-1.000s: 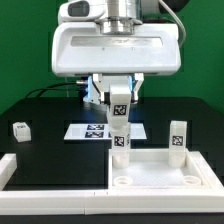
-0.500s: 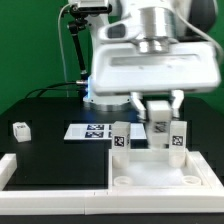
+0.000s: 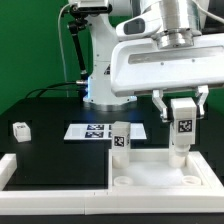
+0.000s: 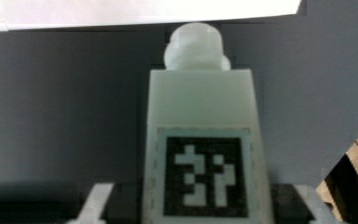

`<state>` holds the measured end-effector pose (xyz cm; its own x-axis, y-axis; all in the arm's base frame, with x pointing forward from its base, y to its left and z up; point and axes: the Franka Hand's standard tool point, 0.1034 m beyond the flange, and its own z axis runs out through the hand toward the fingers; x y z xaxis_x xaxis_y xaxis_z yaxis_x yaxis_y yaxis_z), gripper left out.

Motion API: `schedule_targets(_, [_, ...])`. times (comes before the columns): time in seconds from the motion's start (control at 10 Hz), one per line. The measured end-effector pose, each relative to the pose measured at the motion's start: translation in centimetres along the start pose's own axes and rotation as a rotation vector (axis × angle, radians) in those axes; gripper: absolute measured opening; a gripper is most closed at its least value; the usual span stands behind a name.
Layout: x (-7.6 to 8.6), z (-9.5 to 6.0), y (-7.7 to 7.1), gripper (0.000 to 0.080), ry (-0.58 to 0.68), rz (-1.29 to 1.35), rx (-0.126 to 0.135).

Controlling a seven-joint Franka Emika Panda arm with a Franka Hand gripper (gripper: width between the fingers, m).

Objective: Assemble square table

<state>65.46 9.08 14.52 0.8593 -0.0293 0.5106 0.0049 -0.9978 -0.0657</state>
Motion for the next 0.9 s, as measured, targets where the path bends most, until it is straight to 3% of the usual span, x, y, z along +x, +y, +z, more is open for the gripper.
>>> schedule_targets(0.1, [-0.1, 0.1, -0.1, 0.029, 0.009, -0.001, -0.001])
schedule_targets(0.3, [-2.2, 1.0, -0.6, 0.029, 0.064, -0.028, -0.022])
schedule_targets(0.5, [-2.7, 1.9, -0.2, 0.029, 0.111, -0.039, -0.038])
schedule_targets(0.7, [-3.4, 2.5, 0.0, 0.029, 0.103, -0.042, -0.043])
schedule_targets(0.9, [-4.0, 2.9, -0.9, 0.029, 0.093, -0.049, -0.035])
